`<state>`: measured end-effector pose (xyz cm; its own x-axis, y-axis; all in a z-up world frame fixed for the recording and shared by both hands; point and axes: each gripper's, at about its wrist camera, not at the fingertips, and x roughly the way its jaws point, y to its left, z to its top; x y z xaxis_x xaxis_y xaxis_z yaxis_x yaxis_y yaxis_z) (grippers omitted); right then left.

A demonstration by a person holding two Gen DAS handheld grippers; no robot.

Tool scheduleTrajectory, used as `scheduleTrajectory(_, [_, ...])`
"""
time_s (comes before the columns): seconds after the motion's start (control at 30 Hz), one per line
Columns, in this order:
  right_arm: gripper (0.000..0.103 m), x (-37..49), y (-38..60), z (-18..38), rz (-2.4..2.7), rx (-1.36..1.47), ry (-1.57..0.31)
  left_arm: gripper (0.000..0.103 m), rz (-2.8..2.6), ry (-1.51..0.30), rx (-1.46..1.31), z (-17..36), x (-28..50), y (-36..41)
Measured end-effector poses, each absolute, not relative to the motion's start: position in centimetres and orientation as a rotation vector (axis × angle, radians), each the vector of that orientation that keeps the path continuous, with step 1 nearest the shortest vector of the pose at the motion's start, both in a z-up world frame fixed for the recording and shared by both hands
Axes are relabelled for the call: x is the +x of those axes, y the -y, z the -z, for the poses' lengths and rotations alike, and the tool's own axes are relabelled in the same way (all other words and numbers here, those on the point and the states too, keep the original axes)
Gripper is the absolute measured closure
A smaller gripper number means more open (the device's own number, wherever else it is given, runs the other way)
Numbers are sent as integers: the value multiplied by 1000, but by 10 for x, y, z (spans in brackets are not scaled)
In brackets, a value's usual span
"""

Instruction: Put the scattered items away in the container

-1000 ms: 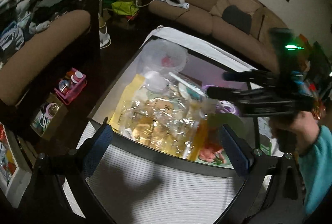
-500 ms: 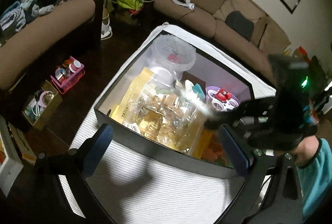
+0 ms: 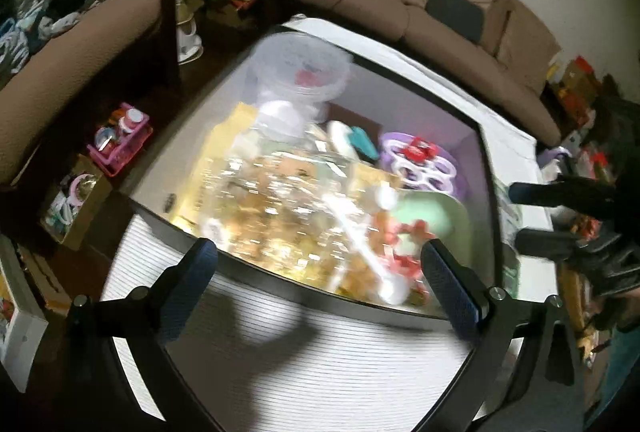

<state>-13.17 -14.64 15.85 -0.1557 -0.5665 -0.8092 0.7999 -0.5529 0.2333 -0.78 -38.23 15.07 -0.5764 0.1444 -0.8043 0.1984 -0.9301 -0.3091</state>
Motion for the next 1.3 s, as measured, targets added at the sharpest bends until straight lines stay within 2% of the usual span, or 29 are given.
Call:
scheduleTrajectory(0.13, [28,-114,75,-174,1956,1148,-278,1,2804,-490,1516,-150,1,330])
scheduleTrajectory(0.27, [28,-92,-9,-168,2078,1225,-235,1,2883,-334,1578,-151,17,263])
scheduleTrajectory(0.5, [27,-40,-130,-136,2279,1374,-157,1,2861,-268,1753,-117,33,160])
scheduleTrajectory(0.7, [21,-4,-203,-91,2418,1514,28,1,2806,-110,1824,-77,27,96])
scheduleTrajectory(0.83, [20,5,-225,-65,2433,1573,189,1,2761,-97,1844,-61,18,77])
scheduleTrajectory(1.0, [19,5,-225,-43,2420,1613,322,1,2703,16,1854,-42,4,57])
scheduleTrajectory(1.17, [15,-1,-215,-20,2412,1727,395,1,2635,-30,1892,-20,0,52])
scheduleTrajectory(1.3, [15,-4,-211,-12,2461,1756,341,0,2618,-38,1880,-12,0,48])
